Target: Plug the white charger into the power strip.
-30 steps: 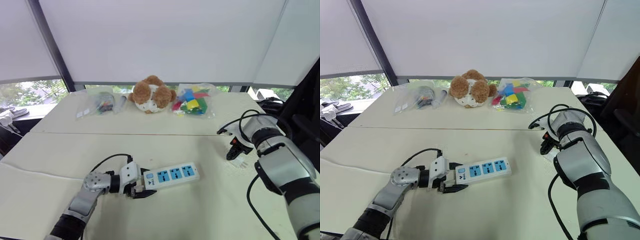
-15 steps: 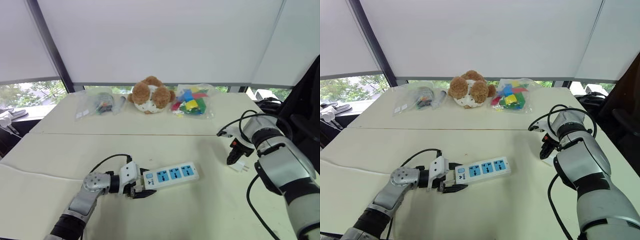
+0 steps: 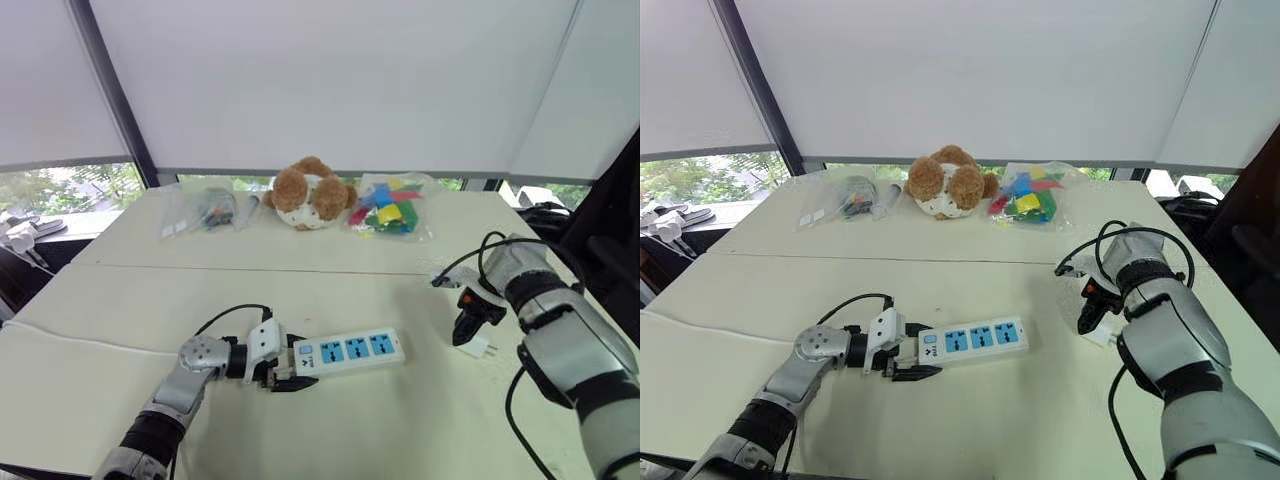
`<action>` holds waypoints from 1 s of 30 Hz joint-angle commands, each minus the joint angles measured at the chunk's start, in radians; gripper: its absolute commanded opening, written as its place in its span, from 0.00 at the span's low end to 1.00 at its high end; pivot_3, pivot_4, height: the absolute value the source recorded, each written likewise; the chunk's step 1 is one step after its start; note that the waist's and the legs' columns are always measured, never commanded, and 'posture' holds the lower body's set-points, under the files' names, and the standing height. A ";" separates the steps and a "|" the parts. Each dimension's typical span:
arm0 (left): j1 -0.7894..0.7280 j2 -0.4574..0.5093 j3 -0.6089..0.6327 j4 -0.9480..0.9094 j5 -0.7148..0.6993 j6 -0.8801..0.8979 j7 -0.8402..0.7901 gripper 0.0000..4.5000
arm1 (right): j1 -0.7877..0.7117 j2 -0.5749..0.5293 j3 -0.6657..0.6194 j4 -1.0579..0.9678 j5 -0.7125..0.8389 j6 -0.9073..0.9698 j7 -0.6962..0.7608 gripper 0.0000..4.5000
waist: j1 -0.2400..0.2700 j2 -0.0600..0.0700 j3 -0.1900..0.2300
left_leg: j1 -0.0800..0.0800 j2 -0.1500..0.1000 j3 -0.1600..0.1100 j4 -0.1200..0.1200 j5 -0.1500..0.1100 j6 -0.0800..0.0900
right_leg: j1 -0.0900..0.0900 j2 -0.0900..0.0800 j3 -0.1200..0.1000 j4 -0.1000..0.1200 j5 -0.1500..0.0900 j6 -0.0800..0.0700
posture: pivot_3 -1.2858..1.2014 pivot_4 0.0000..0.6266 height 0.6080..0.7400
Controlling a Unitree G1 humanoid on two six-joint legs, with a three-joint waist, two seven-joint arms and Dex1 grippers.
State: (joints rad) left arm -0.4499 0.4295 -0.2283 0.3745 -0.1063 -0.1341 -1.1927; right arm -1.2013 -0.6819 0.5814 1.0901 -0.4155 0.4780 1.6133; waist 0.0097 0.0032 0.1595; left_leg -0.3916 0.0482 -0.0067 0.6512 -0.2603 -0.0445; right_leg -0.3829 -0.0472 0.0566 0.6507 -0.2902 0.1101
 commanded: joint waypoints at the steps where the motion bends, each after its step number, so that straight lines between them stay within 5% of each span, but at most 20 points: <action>1: -0.023 0.042 -0.070 0.070 0.068 -0.050 -0.068 0.67 | 0.129 -0.078 0.014 -0.278 0.050 0.105 0.001 0.17 | 0.000 -0.004 -0.002 | 0.000 0.000 -0.001 0.000 0.000 0.000 | 0.000 0.000 0.000 0.000 0.000 0.000 | 0.52 0.24 0.99; 7: -0.129 0.061 -0.098 0.211 0.086 -0.119 -0.134 0.67 | 0.291 -0.223 0.011 -0.683 0.166 0.319 0.001 0.17 | 0.003 -0.005 -0.003 | -0.001 0.001 -0.002 -0.004 0.000 0.000 | -0.003 0.001 -0.001 0.000 -0.002 0.002 | 0.52 0.24 0.99; 13: -0.209 0.008 -0.115 0.318 0.087 -0.158 -0.136 0.67 | 0.346 -0.238 -0.007 -0.785 0.153 0.323 -0.031 0.17 | -0.001 -0.005 -0.003 | -0.002 0.001 -0.003 -0.003 -0.001 0.001 | -0.004 0.002 -0.001 0.000 -0.002 0.001 | 0.52 0.24 0.99; 20: -0.214 0.000 -0.107 0.346 0.085 -0.174 -0.139 0.67 | 0.326 -0.240 -0.047 -0.823 0.166 0.289 -0.052 0.94 | -0.003 -0.007 -0.003 | -0.001 0.001 -0.002 -0.001 -0.001 0.001 | -0.002 0.001 0.000 0.000 -0.002 0.001 | 0.52 0.24 0.99; 30: -0.206 -0.024 -0.104 0.360 0.087 -0.169 -0.115 0.67 | 0.229 -0.329 -0.005 -0.886 0.242 0.372 0.001 0.94 | 0.006 -0.006 -0.003 | -0.004 0.000 -0.002 -0.001 -0.001 0.001 | -0.005 0.000 0.000 -0.001 -0.002 0.001 | 0.52 0.24 0.99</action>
State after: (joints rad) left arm -0.6770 0.4171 -0.2958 0.6961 -0.0884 -0.3182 -1.3369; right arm -0.9557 -0.9895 0.5722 0.2190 -0.1893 0.8493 1.6069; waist 0.0153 -0.0024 0.1567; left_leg -0.3957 0.0484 -0.0085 0.6497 -0.2609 -0.0435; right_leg -0.3874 -0.0473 0.0566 0.6495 -0.2926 0.1108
